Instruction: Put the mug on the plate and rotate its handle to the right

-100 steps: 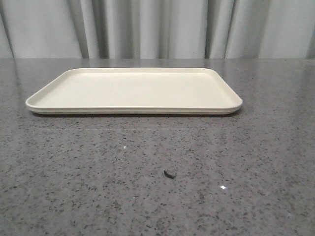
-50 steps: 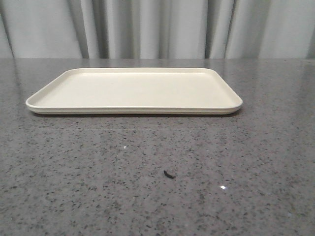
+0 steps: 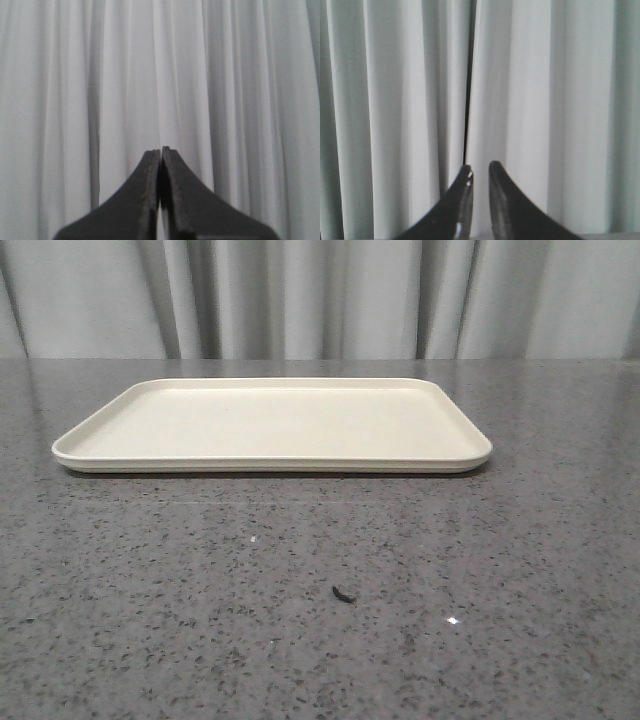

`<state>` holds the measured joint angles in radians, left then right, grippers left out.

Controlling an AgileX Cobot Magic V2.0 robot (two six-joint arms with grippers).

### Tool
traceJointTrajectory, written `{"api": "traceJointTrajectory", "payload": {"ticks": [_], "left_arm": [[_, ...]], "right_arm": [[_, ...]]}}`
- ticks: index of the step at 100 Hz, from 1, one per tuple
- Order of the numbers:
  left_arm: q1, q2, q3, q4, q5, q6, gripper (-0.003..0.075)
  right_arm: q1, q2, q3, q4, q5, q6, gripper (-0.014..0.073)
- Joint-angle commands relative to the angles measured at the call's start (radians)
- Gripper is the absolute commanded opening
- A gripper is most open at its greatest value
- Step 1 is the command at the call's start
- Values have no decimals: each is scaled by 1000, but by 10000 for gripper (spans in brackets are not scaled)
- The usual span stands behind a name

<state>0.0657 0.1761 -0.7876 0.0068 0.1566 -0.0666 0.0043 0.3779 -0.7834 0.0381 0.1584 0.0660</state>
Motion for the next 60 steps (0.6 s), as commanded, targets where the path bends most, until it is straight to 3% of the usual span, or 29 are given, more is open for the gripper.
{"api": "traceJointTrajectory", "payload": {"ticks": [1,11,38,60], "left_arm": [[-2,105,-121,-12,62,-8,-15],[-2,217,-244,-7,193,-8,30],[-2,439,-514,-7,351,-8,336],[-2,550,-651,-7,490,18,375]], "right_arm": [[0,52,-73,-6,-58,0,288],[0,66,-97,-6,-78,0,380],[0,66,-96,-8,-189,0,385],[0,67,-97,-9,-233,0,385]]}}
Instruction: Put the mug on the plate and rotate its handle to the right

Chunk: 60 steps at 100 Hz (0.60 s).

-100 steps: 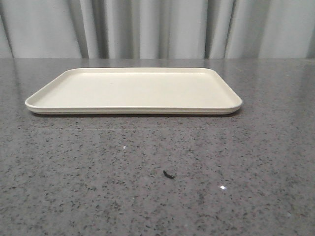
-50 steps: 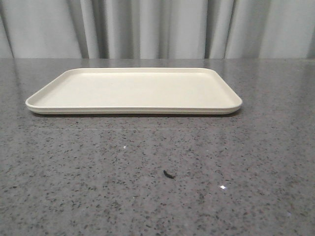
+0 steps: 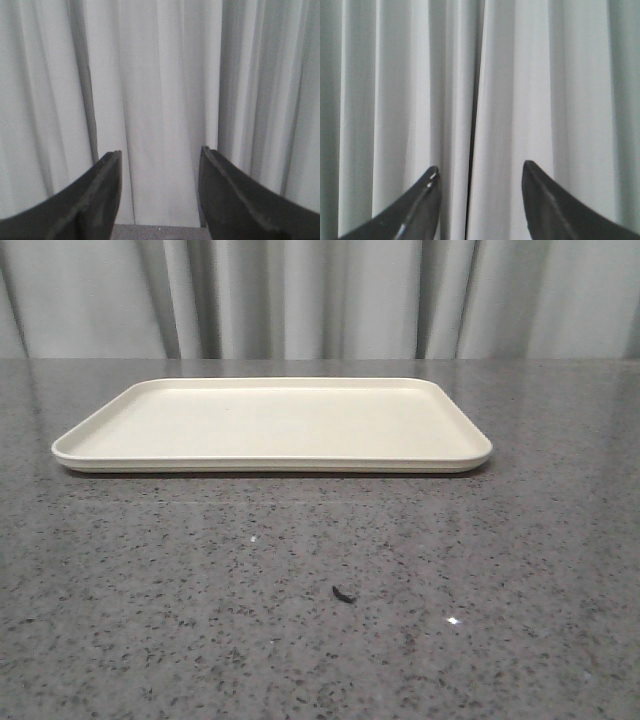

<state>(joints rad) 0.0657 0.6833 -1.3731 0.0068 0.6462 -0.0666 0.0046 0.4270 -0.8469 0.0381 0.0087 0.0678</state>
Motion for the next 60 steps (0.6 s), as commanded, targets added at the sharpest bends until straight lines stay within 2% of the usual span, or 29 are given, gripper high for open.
{"api": "traceJointTrajectory", "payload": {"ticks": [1,20,37,60], "left_arm": [[-2,46,-74,-7,7,20,375],[-2,127,-189,-7,141,75,375],[-2,195,-268,33,246,123,374],[-2,304,-299,131,400,123,374]], "right_arm": [[-1,19,-35,-9,-82,-3,385],[-2,76,-142,-38,42,-9,386],[-2,198,-376,-111,251,-25,388],[-2,391,-680,-109,481,-144,388]]}}
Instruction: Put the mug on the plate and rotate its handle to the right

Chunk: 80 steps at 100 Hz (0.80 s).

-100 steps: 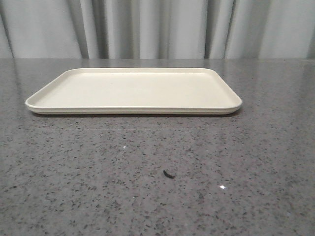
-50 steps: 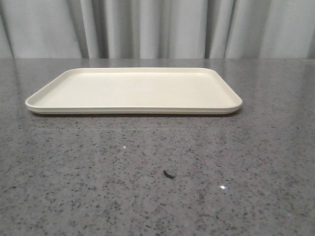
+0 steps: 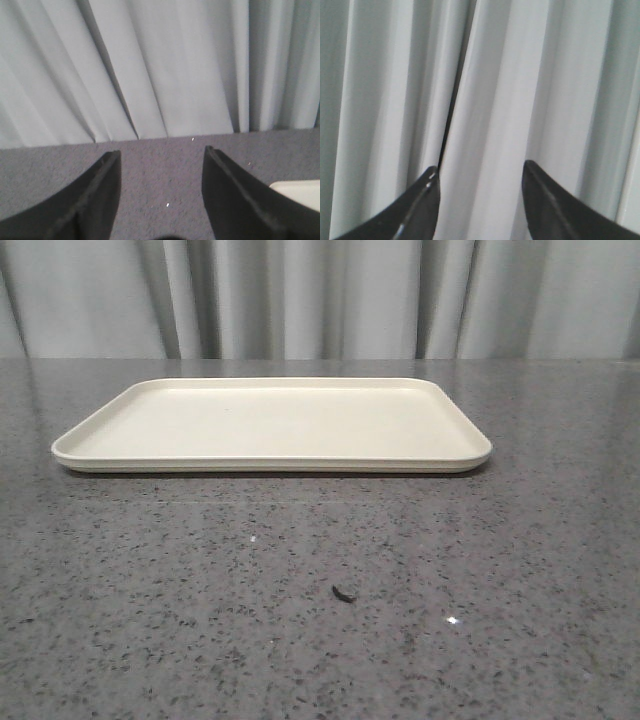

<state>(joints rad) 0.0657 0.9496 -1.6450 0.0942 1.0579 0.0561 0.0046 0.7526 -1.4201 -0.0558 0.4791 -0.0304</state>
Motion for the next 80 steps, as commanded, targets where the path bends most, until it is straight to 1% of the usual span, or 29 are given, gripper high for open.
{"api": "traceJointTrajectory", "payload": {"ticks": [1,19,31,49,80], "left_arm": [[-2,45,-27,44,-1,0,374],[-2,134,-27,96,116,0,374],[-2,185,-27,104,206,0,374],[-2,196,29,91,206,-2,371],[-2,183,262,96,206,-2,370]], "right_arm": [[-1,76,-122,-15,20,-48,388],[44,210,-282,-15,111,-73,388],[92,284,-328,-15,185,-86,388],[114,352,-328,-15,246,-104,388],[114,369,-328,-15,246,-104,388]]}}
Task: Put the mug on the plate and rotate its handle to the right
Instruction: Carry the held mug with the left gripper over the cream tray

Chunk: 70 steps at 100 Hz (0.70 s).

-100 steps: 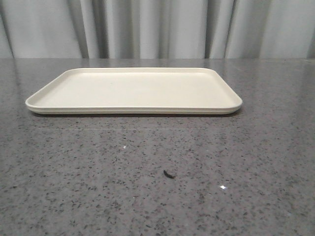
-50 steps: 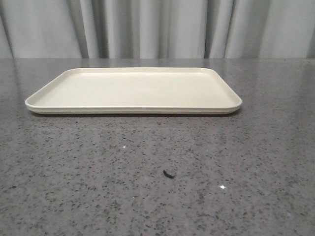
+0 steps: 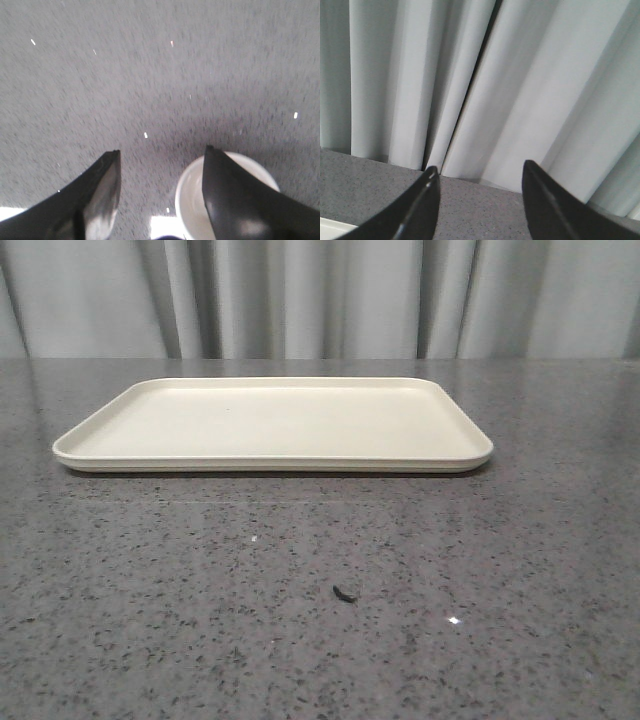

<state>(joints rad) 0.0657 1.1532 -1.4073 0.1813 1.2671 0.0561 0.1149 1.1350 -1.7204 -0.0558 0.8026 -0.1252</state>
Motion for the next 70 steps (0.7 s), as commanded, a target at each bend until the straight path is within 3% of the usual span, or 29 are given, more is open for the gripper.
{"api": "traceJointTrajectory", "payload": {"ticks": [1,33,70], "left_arm": [[-2,-20,34,9,-3,-2,370],[-2,-15,166,17,-7,-2,370],[-2,53,178,25,-7,-2,370]], "right_arm": [[4,-13,-28,-15,-78,-9,388],[4,-13,-28,-15,-78,-10,388],[4,-13,-28,-15,-68,-10,388]]}}
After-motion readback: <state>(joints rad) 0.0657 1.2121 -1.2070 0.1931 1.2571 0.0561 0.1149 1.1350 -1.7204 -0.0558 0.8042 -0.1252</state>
